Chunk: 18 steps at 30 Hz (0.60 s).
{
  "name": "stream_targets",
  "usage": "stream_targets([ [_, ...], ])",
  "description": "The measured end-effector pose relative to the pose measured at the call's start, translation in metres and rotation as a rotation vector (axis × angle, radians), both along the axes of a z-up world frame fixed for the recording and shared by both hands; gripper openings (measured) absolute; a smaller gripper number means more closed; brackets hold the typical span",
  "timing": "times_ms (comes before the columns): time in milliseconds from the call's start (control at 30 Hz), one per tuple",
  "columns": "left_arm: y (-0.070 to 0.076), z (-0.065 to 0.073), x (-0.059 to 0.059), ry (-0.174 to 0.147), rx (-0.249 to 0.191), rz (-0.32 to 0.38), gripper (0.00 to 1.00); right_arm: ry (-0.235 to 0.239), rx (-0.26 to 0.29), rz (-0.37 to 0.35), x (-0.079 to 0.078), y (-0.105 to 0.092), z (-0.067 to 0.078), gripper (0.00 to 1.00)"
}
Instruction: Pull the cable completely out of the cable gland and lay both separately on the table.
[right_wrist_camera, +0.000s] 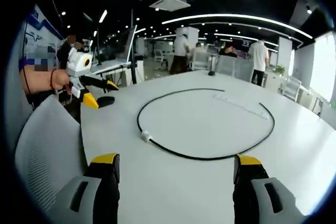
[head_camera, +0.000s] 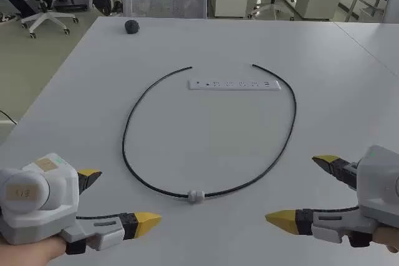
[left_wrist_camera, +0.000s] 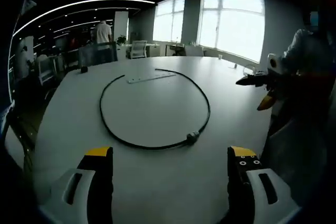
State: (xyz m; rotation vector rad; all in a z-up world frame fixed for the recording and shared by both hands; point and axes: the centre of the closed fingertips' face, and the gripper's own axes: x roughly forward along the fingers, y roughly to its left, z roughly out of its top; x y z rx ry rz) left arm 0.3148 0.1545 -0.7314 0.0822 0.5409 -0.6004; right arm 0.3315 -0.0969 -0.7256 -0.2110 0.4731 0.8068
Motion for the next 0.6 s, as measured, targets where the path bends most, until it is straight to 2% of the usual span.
stream_targets([
  [600, -0.0065, 0.0009, 0.0012, -0.006, -0.001, -0.013, 0.90, 0.009, 0.007, -0.014, -0.0043, -0.0046, -0.0020, 0.99],
])
